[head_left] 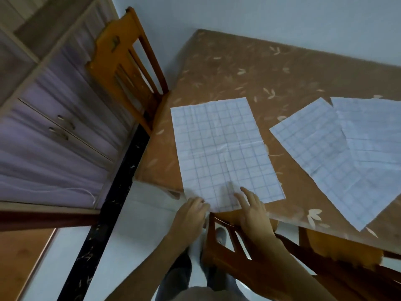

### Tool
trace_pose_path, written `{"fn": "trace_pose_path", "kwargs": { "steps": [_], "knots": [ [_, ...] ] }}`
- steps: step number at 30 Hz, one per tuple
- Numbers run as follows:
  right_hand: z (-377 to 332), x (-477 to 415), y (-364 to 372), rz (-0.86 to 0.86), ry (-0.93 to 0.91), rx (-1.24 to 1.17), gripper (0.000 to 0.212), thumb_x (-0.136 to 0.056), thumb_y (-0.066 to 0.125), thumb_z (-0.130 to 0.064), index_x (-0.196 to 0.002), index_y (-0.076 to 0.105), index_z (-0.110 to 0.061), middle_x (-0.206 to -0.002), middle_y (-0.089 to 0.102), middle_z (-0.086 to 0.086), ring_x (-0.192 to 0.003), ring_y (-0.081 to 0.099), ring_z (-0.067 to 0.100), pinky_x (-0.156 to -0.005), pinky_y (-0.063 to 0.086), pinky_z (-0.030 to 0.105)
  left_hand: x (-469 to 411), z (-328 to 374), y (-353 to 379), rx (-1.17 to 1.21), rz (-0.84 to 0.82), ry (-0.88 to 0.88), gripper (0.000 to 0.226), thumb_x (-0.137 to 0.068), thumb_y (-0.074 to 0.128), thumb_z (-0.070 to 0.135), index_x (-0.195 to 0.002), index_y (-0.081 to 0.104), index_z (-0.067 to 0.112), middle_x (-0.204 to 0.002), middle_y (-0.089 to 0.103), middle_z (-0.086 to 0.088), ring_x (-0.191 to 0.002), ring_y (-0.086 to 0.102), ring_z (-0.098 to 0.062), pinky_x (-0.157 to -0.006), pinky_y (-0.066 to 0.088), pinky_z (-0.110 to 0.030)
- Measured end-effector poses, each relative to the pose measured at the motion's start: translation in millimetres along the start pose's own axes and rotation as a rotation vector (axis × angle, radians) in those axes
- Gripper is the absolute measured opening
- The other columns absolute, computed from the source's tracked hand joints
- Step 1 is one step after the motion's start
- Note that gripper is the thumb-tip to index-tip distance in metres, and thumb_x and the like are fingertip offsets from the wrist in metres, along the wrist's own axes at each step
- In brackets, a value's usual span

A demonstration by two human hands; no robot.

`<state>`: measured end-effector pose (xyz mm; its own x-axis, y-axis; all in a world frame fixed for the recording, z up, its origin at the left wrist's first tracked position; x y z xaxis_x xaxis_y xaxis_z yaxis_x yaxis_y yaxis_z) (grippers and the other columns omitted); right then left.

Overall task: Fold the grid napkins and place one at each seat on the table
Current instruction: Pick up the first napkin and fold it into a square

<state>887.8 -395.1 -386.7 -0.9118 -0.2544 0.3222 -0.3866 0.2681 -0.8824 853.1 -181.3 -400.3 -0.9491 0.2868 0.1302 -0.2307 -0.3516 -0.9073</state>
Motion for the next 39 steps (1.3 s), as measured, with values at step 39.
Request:
{"fn": "trace_pose_path", "kwargs": {
  "steps": [39],
  "knots": [
    [61.4, -47.5, -144.3, 0.309, -0.207, -0.119, 0.008, -0.083, 0.079, -0.026, -0.089, 0.076, -0.023, -0.084, 0.074, -0.012, -0.074, 0.066, 0.009, -0.083, 0.054, 0.038, -94.9, 23.9, -136.6, 0.255, 0.180, 0.035, 0.010, -0.096, 0.064, 0.012, -0.098, 0.074, 0.010, -0.090, 0.073, 0.001, -0.080, 0.065, -0.006, -0.068, 0.046, -0.011]
  ]
}}
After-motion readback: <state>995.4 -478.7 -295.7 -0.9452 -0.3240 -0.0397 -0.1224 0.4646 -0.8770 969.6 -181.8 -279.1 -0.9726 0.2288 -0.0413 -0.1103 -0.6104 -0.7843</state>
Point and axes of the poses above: each hand's wrist, its own x-axis away from the middle knuckle, its own y-axis out of the palm, z = x × y, the point moved 1 cm from there along -x, towards the middle knuckle
